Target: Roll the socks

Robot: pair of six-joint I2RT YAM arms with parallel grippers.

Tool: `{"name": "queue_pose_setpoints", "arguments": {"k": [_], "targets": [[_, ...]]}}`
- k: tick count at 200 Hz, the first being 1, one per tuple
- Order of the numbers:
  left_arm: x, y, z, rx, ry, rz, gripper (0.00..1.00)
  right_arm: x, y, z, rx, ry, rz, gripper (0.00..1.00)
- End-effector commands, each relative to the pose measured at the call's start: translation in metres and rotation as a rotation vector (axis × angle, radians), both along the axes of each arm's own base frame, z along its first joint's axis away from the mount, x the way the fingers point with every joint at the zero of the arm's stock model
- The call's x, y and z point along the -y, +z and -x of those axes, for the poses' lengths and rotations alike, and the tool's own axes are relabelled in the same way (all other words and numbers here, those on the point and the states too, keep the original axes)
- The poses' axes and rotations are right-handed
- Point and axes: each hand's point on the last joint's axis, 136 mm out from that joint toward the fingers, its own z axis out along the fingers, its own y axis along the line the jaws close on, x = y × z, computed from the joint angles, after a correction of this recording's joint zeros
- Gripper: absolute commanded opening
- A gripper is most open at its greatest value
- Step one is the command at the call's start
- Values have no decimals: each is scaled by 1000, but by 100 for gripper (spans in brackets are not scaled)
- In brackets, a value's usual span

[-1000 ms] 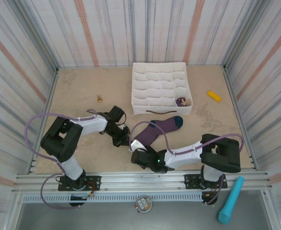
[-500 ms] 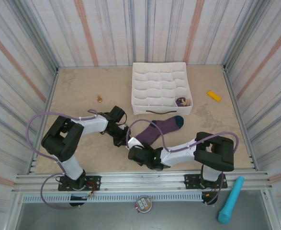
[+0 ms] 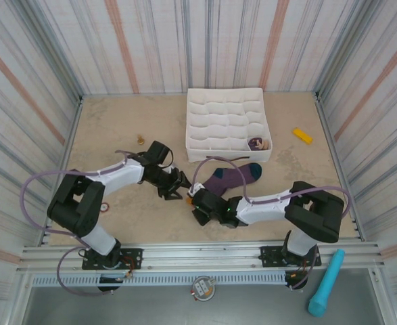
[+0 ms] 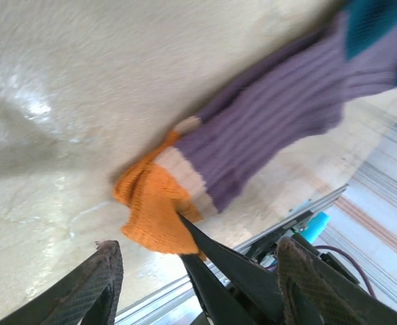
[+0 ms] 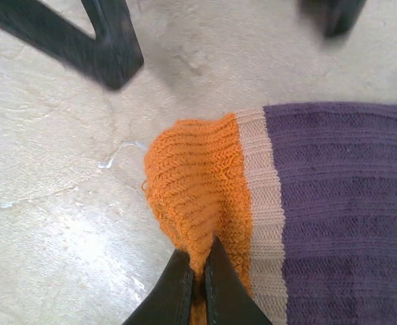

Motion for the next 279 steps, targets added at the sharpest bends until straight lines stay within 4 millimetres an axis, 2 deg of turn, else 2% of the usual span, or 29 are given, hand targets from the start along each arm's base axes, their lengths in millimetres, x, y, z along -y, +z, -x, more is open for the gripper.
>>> {"name": "queue_pose_setpoints", "arguments": {"k": [1, 55, 82, 149, 190, 232, 252, 279], "targets": [[-1, 14, -2, 60, -16, 19, 64, 9, -11, 15, -184, -18, -65, 0], [5, 6, 2, 108, -53, 32, 63, 17, -13, 8, -374, -109, -198, 0], [6, 1, 5, 126, -59, 27, 58, 27, -7, -2, -426, -178, -298, 0], [19, 6, 6, 191, -110, 59, 48, 48, 2, -15, -534, -281, -467, 0], [30, -2, 11, 182, -132, 57, 41, 59, -2, -18, -592, -327, -518, 0], [47, -10, 13, 188, -171, 48, 40, 61, -12, -20, -647, -349, -552, 0], [46, -16, 12, 210, -178, 14, 32, 61, -13, -23, -671, -359, -589, 0], [46, -15, 7, 247, -167, 1, 33, 59, -10, -26, -689, -363, -610, 0]]}}
